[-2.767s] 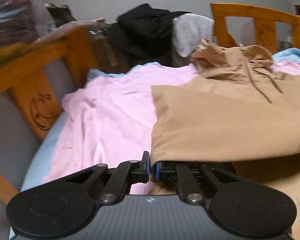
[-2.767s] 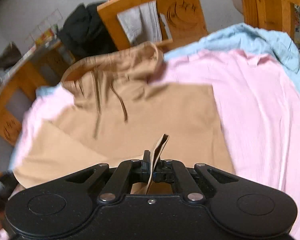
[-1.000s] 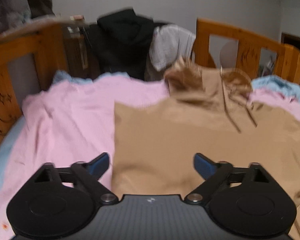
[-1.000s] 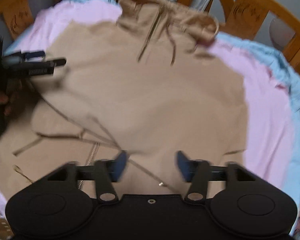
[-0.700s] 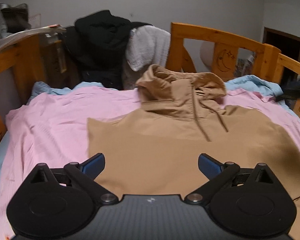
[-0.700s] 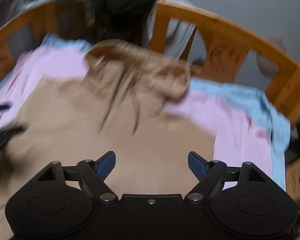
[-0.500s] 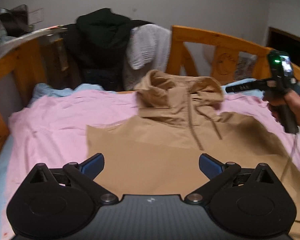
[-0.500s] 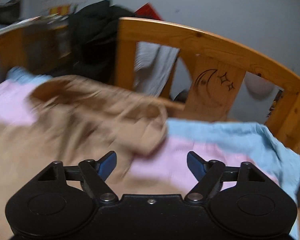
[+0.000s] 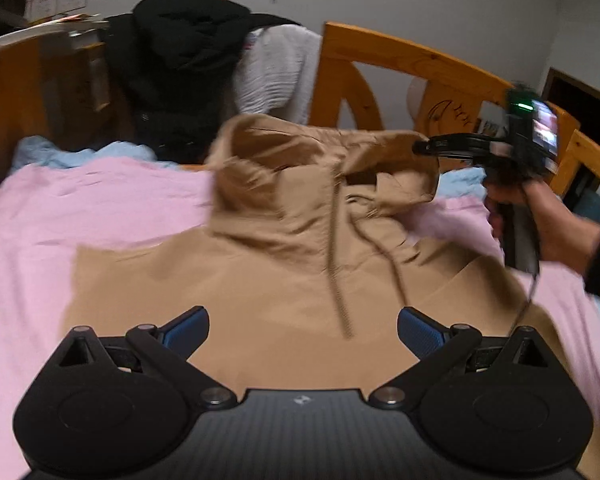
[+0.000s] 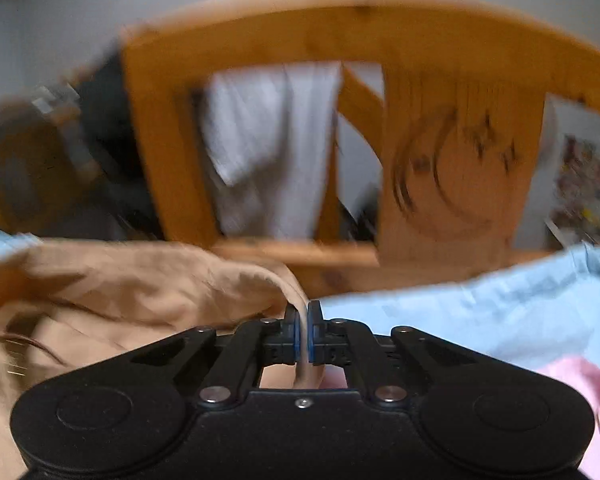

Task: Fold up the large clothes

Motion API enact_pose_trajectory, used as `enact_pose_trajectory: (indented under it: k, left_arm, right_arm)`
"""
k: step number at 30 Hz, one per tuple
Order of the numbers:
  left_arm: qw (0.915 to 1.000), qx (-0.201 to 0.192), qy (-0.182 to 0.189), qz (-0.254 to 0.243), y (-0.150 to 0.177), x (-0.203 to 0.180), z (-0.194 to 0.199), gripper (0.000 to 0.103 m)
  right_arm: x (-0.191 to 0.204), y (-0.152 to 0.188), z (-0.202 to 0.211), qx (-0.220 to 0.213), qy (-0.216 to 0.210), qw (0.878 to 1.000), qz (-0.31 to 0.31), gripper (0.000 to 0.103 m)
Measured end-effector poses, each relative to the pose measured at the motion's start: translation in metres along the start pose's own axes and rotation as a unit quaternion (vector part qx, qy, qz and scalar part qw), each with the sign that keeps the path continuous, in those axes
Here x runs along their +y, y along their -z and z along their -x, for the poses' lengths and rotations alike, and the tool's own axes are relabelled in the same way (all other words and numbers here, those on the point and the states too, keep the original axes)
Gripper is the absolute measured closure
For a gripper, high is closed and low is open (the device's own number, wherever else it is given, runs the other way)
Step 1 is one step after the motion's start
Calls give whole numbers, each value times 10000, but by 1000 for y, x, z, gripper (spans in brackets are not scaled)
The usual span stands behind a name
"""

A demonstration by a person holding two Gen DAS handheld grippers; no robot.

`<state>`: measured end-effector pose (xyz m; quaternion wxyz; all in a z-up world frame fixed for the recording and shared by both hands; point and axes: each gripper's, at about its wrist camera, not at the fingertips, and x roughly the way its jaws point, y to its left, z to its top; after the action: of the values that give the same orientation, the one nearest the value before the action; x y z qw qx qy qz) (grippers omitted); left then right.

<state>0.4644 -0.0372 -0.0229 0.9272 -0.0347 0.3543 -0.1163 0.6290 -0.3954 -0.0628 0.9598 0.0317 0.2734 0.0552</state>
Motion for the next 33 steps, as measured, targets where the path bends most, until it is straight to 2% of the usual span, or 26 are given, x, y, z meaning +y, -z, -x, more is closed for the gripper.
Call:
enact_pose_trajectory:
  k: [2,4,7,9,11,13,15,19,21,23,26,28,32,33]
  left_arm:
    - [9999,-21,83,57,-6,-6,-7,1]
    - [9997,-76,169,163,-10,-8,-10,1]
    - [9999,61,42,153,-13,-11,-21,1]
    - [9996,60,-138,218,-11,-10,-31,1]
    - [9993,-72,-83,361,-7,-4,-37,2]
    - [9980,-132,113,603,1,3,-35,3]
    - [9957,-113,471,786,14,8,-23,3]
    - [9873,-174,1232,990,39,16,23,3]
    - [9796,-368,1529,1252,42,21,41,2]
    - [9675,-465,1919,1581,35,28,46,1]
    - [9451,-212,2402,2203,20,37,25,1]
    - [9333,-64,2428,2645,20,43,10,1]
    - [9076,-103,2553,3332,30,54,3,2]
    - [9015,-89,2540,3503,34,58,0,6]
  right_arm:
    - [0,4,35,-554,-338,9978,155,101]
    - [4,15,78,-1108,-518,9908,573,101]
    - [11,42,145,-1941,-669,9702,1286,101]
    - [11,57,181,-2277,-712,9590,1529,101]
    - [11,72,213,-2391,-790,9536,1651,101]
    - [14,87,233,-2432,-758,9451,2045,101]
    - [19,106,246,-2387,-704,9335,2583,101]
    - [23,130,256,-2118,-719,9275,2997,100]
    - [25,136,256,-1998,-746,9250,3145,100]
    - [29,140,256,-1946,-706,9193,3347,100]
    - [34,138,256,-1813,-673,9220,3355,100]
    - [39,136,254,-1756,-648,9229,3365,100]
    - [46,141,252,-1713,-613,9193,3491,100]
    - [44,144,253,-1701,-605,9181,3529,100]
